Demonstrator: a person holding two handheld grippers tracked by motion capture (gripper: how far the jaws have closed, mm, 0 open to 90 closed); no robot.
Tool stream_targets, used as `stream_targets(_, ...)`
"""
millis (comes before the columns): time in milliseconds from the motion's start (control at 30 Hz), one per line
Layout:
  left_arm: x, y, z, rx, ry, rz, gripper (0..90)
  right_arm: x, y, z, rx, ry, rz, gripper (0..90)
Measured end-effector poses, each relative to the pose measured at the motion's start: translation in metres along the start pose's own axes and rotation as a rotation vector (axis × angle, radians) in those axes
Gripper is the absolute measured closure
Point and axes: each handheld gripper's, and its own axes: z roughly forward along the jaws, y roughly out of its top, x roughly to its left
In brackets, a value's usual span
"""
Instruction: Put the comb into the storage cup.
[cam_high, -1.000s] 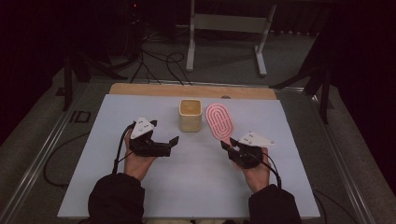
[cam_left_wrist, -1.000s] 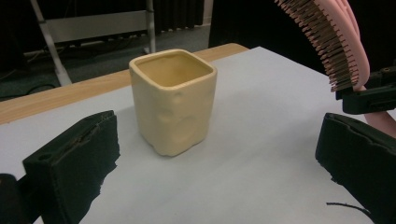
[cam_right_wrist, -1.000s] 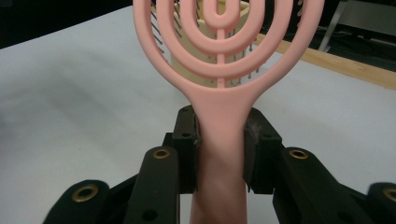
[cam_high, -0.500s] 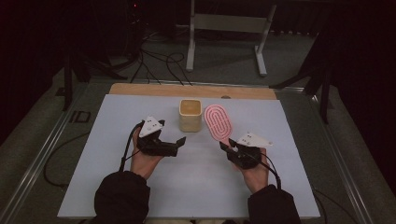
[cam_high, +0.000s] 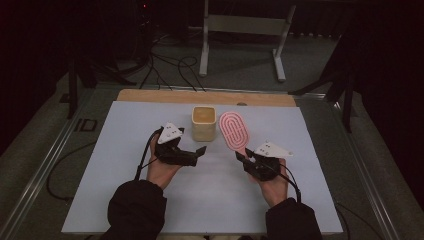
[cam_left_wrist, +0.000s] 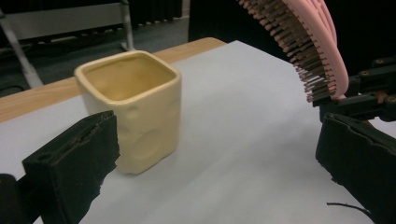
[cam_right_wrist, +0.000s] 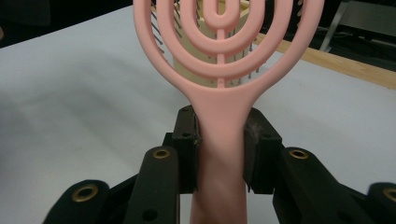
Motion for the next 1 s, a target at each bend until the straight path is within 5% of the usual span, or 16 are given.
stream_targets(1000, -0.016, 0.014, 0.025, 0.024, -0.089, 0.026, 0.1, 0.005, 0.000, 0.003, 0.001, 0.017, -0.009, 69.9)
